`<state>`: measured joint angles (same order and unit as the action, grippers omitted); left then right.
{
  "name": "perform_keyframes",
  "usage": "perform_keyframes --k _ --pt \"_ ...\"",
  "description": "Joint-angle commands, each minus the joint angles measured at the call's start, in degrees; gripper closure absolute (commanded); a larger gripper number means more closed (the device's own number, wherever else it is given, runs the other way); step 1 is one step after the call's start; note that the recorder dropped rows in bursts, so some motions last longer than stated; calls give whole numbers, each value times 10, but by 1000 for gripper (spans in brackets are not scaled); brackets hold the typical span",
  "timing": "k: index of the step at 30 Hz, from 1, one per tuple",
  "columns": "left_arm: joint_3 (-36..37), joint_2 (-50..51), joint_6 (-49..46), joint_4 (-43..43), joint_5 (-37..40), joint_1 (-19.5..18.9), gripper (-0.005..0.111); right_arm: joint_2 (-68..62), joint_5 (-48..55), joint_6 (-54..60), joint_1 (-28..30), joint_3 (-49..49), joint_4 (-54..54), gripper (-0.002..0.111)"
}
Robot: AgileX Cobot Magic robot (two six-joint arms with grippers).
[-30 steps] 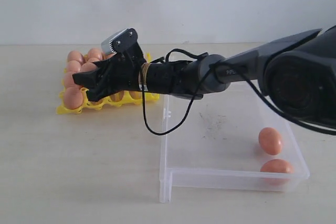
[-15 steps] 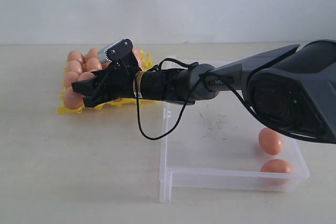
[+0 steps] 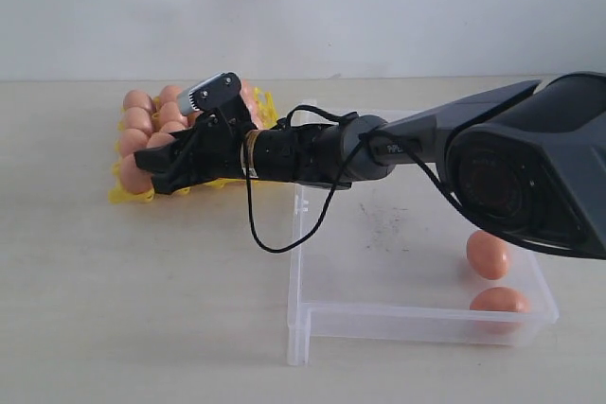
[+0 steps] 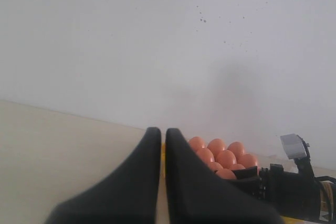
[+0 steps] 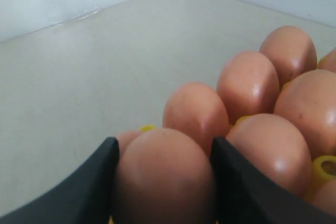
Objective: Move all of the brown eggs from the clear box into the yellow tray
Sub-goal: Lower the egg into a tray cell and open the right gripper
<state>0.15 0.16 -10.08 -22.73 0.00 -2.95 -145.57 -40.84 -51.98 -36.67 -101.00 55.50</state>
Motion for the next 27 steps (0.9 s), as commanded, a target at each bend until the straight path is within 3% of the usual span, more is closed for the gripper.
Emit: perform_keyframes --k 1,5,27 --pt "-2 -2 -5 -2 0 2 103 1 27 -18 1 -3 -2 64" --pt "-2 -2 -5 -2 0 2 103 1 38 -28 1 -3 -4 53" --pt "-2 -2 -5 -2 0 2 103 48 130 -15 1 -3 -21 53"
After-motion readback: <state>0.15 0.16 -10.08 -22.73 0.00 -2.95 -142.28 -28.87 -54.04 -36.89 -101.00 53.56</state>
